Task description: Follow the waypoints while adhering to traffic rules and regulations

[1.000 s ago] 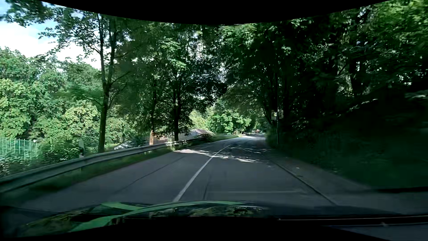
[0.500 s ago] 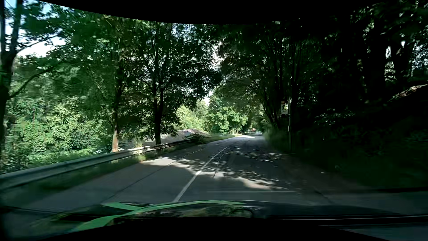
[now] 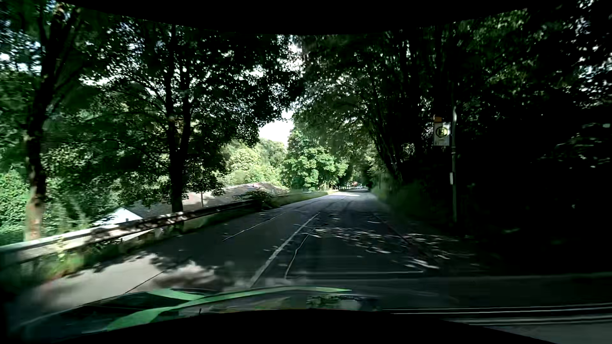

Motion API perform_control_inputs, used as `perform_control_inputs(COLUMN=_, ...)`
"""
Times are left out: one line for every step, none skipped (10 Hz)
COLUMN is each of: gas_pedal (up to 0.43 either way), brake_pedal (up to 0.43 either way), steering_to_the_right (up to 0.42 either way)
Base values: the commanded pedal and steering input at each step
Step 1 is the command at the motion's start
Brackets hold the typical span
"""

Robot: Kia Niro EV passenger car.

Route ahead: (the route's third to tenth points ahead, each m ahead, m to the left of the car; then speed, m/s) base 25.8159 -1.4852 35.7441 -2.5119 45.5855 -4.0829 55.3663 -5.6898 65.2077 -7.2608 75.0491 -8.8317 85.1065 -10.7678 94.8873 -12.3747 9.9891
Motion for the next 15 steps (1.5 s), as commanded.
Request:
perform_control_inputs(gas_pedal=0.000, brake_pedal=0.000, steering_to_the_right=0.027)
perform_control_inputs(gas_pedal=0.000, brake_pedal=0.000, steering_to_the_right=0.027)
perform_control_inputs(gas_pedal=0.000, brake_pedal=0.000, steering_to_the_right=0.027)
perform_control_inputs(gas_pedal=0.000, brake_pedal=0.000, steering_to_the_right=0.027)
perform_control_inputs(gas_pedal=0.000, brake_pedal=0.000, steering_to_the_right=0.026)
perform_control_inputs(gas_pedal=0.000, brake_pedal=0.000, steering_to_the_right=0.027)
perform_control_inputs(gas_pedal=0.000, brake_pedal=0.000, steering_to_the_right=0.029)
perform_control_inputs(gas_pedal=0.000, brake_pedal=0.000, steering_to_the_right=0.029)
perform_control_inputs(gas_pedal=0.000, brake_pedal=0.000, steering_to_the_right=0.029)
perform_control_inputs(gas_pedal=0.000, brake_pedal=0.000, steering_to_the_right=0.029)
perform_control_inputs(gas_pedal=0.000, brake_pedal=0.000, steering_to_the_right=0.029)
perform_control_inputs(gas_pedal=0.000, brake_pedal=0.000, steering_to_the_right=0.029)
perform_control_inputs(gas_pedal=0.000, brake_pedal=0.000, steering_to_the_right=0.029)
perform_control_inputs(gas_pedal=0.000, brake_pedal=0.000, steering_to_the_right=0.029)
perform_control_inputs(gas_pedal=0.000, brake_pedal=0.000, steering_to_the_right=0.027)
